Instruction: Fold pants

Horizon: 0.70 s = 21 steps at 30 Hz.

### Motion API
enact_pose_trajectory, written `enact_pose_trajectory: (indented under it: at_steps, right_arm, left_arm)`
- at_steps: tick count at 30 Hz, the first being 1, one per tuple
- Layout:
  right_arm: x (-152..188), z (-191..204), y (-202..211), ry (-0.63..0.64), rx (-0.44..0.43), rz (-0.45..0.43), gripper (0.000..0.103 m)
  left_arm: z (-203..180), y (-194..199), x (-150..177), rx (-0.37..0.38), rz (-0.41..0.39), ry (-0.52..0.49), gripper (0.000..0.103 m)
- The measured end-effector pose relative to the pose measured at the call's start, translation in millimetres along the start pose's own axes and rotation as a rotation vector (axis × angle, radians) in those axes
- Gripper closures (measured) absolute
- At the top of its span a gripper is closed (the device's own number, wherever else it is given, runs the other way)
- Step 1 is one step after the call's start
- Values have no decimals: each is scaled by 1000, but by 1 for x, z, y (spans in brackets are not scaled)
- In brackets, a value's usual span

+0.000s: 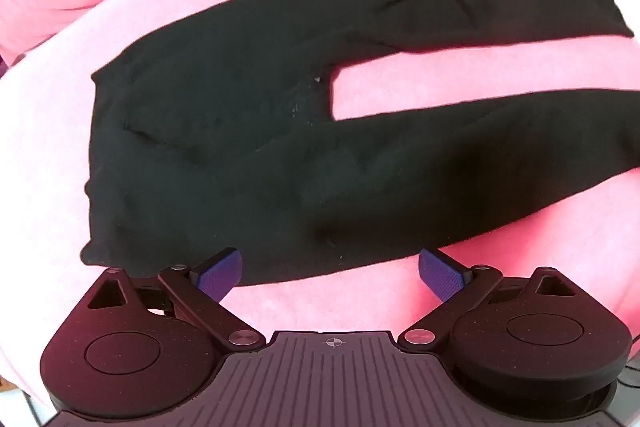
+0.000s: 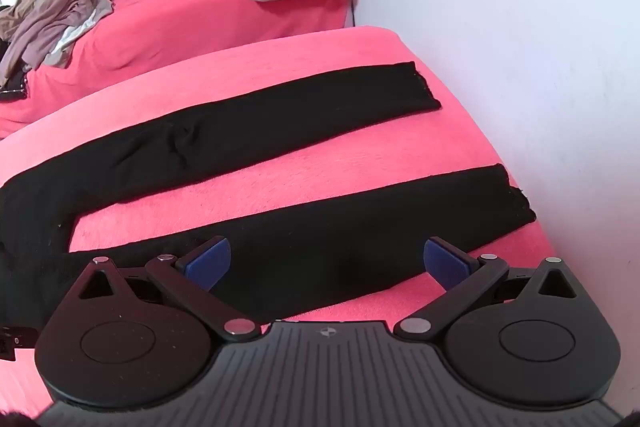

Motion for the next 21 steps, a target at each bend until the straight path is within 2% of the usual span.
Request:
enact_pose_trajectory:
  at_steps: [2, 4, 6, 10, 21]
  right_arm:
    - [-1, 1, -1, 7, -7, -3, 0]
    - [-1, 3, -1, 17, -12, -3, 0]
    - [2, 1, -5, 25, -23, -6, 0]
    - [-1, 2, -6, 34, -39, -6, 0]
    - [1, -2, -15, 12, -38, -9, 0]
  left_arm:
    - [-1, -1, -2, 20, 8, 17, 0]
    - [11, 1, -9, 87, 12, 36, 0]
    - [17, 2, -13, 94, 15, 41, 0]
    - [5, 8, -9, 49, -19, 18, 0]
    - [1, 8, -5, 46, -37, -9, 0]
Point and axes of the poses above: each gripper's, at about its wrist camera, not at the fingertips, and y roughly against the way its jaws point, z to its left, x to its underside, the point moved 3 cm from there along -y, roughly the way its jaws point, and after that the axes turned 7 degrees about -z, right-handed, at the moved point
